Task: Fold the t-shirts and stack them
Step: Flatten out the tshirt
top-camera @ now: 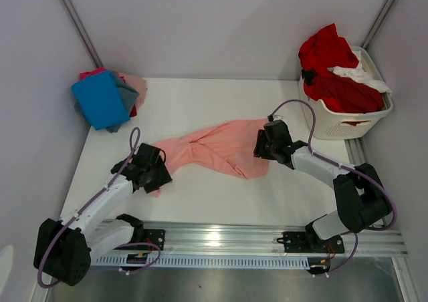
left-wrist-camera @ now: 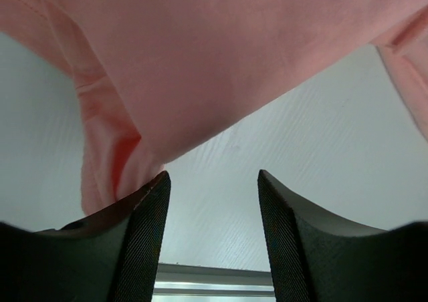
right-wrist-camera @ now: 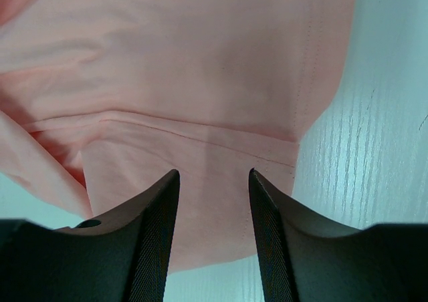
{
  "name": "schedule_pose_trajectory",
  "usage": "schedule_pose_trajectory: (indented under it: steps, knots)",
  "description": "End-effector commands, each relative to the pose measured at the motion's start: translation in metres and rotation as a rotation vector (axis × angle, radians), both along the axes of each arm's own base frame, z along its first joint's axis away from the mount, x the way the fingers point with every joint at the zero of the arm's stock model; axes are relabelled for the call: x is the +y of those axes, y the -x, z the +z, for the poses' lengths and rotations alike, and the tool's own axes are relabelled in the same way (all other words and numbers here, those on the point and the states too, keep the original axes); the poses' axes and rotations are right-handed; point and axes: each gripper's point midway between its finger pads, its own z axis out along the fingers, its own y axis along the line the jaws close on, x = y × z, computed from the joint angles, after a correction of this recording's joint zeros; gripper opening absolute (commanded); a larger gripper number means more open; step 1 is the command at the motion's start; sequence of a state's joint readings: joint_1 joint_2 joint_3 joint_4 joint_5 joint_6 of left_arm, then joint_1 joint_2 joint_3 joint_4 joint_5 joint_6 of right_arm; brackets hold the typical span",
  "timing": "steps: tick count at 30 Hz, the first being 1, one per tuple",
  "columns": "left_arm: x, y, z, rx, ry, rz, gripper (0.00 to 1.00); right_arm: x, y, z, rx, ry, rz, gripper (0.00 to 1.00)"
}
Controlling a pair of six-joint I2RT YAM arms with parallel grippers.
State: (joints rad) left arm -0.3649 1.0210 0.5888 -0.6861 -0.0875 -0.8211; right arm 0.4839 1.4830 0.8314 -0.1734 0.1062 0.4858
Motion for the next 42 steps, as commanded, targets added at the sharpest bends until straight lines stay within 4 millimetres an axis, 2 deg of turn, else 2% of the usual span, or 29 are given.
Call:
schedule_pose_trajectory:
  steps: [1, 3, 5, 7, 17, 20, 26, 29, 36, 42]
  knots:
    - [0.011, 0.005, 0.013, -0.014, -0.051, 0.021, 0.59, 0.002, 0.001, -0.002, -0.008, 0.009, 0.013, 0.49]
    - [0.017, 0.005, 0.020, -0.019, -0.082, 0.028, 0.58, 0.002, 0.000, -0.002, -0.009, 0.008, 0.014, 0.49]
    - [0.027, 0.014, 0.018, 0.019, -0.129, 0.059, 0.57, 0.003, 0.001, -0.003, -0.008, 0.005, 0.012, 0.49]
    - [0.033, 0.012, 0.015, 0.031, -0.159, 0.092, 0.56, 0.003, 0.000, -0.003, -0.010, 0.005, 0.011, 0.49]
    - [0.025, -0.008, -0.014, 0.045, -0.150, 0.139, 0.55, 0.003, -0.001, 0.002, -0.025, 0.002, 0.011, 0.49]
    - [0.023, -0.017, -0.013, 0.030, -0.154, 0.148, 0.54, 0.002, -0.002, 0.005, -0.034, 0.002, 0.011, 0.49]
    - [0.023, -0.048, 0.010, -0.080, -0.170, 0.165, 0.53, 0.003, -0.002, 0.004, -0.031, 0.001, 0.014, 0.49]
    - [0.029, -0.057, 0.013, -0.102, -0.210, 0.185, 0.53, 0.003, -0.002, 0.004, -0.033, 0.001, 0.013, 0.49]
    - [0.024, -0.064, 0.011, -0.084, -0.213, 0.168, 0.45, 0.002, -0.002, 0.002, -0.028, 0.004, 0.013, 0.49]
    - [0.015, -0.060, 0.017, -0.088, -0.165, 0.118, 0.45, 0.001, -0.002, 0.001, -0.028, 0.007, 0.007, 0.49]
